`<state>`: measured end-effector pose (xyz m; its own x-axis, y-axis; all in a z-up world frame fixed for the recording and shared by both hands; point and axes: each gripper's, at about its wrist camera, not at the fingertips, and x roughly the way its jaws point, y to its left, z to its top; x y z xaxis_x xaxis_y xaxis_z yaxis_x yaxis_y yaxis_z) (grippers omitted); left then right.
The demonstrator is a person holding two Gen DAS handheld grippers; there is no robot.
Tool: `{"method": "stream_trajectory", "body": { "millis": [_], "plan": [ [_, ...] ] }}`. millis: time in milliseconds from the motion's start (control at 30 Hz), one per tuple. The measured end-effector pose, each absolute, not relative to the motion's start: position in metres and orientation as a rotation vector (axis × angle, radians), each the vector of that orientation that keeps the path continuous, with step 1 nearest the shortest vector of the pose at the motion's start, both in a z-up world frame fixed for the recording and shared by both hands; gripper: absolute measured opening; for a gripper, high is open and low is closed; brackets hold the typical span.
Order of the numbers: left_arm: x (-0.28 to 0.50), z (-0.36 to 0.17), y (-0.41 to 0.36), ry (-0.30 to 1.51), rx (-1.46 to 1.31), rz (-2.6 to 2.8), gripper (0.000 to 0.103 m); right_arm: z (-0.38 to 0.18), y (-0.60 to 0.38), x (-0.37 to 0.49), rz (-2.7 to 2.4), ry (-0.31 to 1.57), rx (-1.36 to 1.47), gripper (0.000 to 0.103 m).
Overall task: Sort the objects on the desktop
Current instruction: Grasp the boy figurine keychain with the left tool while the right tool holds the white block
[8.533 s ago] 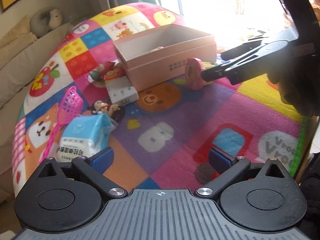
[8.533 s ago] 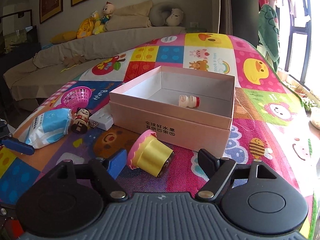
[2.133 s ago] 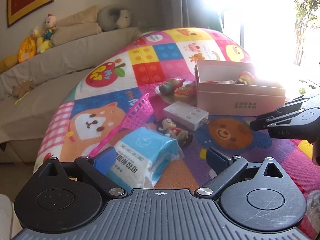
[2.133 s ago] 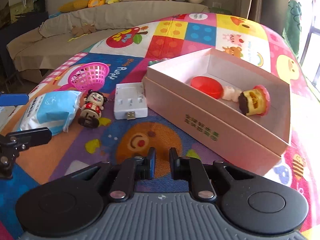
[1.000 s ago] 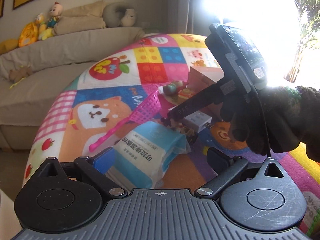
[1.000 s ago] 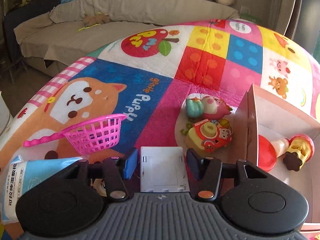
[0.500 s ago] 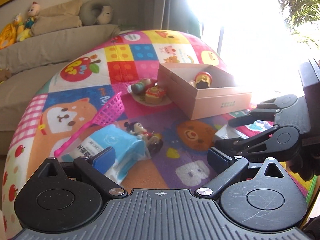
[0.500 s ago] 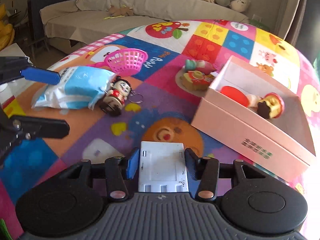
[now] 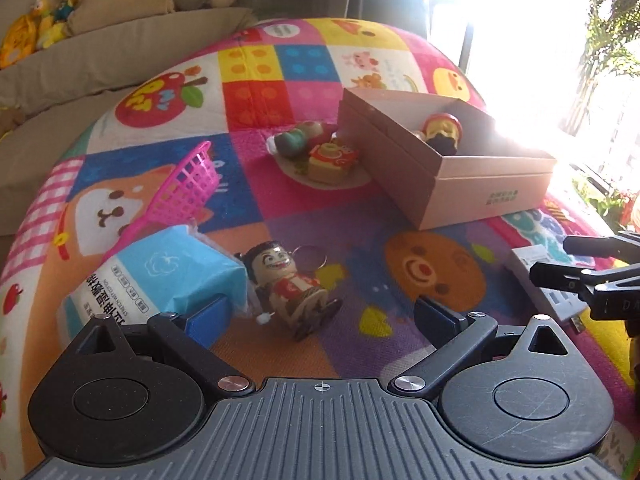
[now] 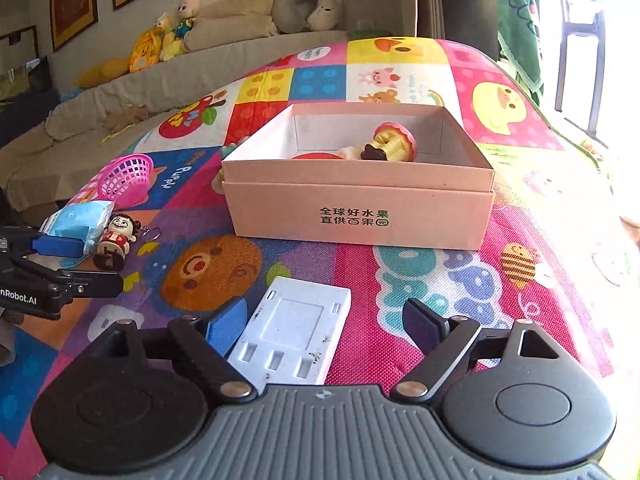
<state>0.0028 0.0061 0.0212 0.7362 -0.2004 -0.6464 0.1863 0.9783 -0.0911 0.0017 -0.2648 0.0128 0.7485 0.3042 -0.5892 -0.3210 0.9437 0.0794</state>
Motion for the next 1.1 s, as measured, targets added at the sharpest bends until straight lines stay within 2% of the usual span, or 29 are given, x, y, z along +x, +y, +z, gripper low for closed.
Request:
{"method": "stream_trajectory", "body": {
  "millis": [133, 300, 500, 833, 1100],
  "plan": [
    [0.020, 0.020, -0.004, 0.711, -0.025, -0.170, 0.101, 0.012, -0.266, 0.000, 0.327, 0.625, -0.014, 0.088],
    [0.034, 0.017, -0.016, 0.708, -0.004, -0.189, 0.101, 0.014, -0.269, -0.002, 0.314, 0.603, 0.004, 0.097],
    [0.007, 0.014, -0.044, 0.692, 0.114, -0.415, 0.101, 0.015, -0.272, -0.005, 0.305, 0.581, 0.022, 0.098],
    [0.008, 0.007, -0.034, 0.734, 0.074, -0.216, 0.101, 0.017, -0.273, -0.005, 0.292, 0.569, 0.032, 0.103],
    [-0.001, 0.016, -0.019, 0.673, 0.257, -0.021, 0.101, 0.016, -0.273, -0.006, 0.284, 0.570, 0.036, 0.103]
  ]
}}
